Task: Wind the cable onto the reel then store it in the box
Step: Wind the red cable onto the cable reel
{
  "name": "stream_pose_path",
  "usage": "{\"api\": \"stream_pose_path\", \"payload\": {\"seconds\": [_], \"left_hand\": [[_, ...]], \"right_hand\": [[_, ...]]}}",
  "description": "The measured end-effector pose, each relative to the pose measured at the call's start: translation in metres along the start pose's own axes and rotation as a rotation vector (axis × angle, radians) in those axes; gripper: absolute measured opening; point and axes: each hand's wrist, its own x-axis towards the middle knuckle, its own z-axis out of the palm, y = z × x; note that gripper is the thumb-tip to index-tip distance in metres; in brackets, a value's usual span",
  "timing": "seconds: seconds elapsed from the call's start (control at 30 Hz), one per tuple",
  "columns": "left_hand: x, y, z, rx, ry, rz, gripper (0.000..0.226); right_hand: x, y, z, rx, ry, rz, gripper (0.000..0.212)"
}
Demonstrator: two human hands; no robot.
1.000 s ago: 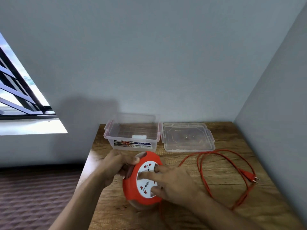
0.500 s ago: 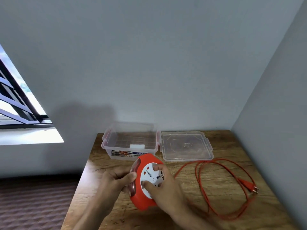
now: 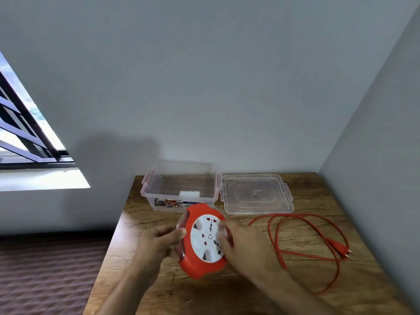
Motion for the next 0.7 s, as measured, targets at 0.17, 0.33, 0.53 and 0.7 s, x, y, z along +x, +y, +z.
{"api": "stream_pose_path", "payload": {"seconds": [0.17,0.33,0.53,0.7], "left_hand": [[0.015,0.012,-0.018,0.059,-0.181,-0.145,0.031],[0.027,0.020,-0.017,0.229,-0.393,-0.242,0.033],[0.025,0.022,-0.014,0.250,-0.322,-0.178,0.059],[0.016,0.018,-0.013,0.166,-0.239,-0.068,0.037]], "right_hand": [[0.002,0.022,-0.008,-0.367,-0.224,-0.739,0.058],[0.006,0.013,0.004,-0.405,-0.395,-0.847,0.058],[0.009,0.012,0.014,-0.466,-0.291,-0.852,0.050],[0.001,0.006,0.024,-0.132,-0.046,-0.289,0.064]]}}
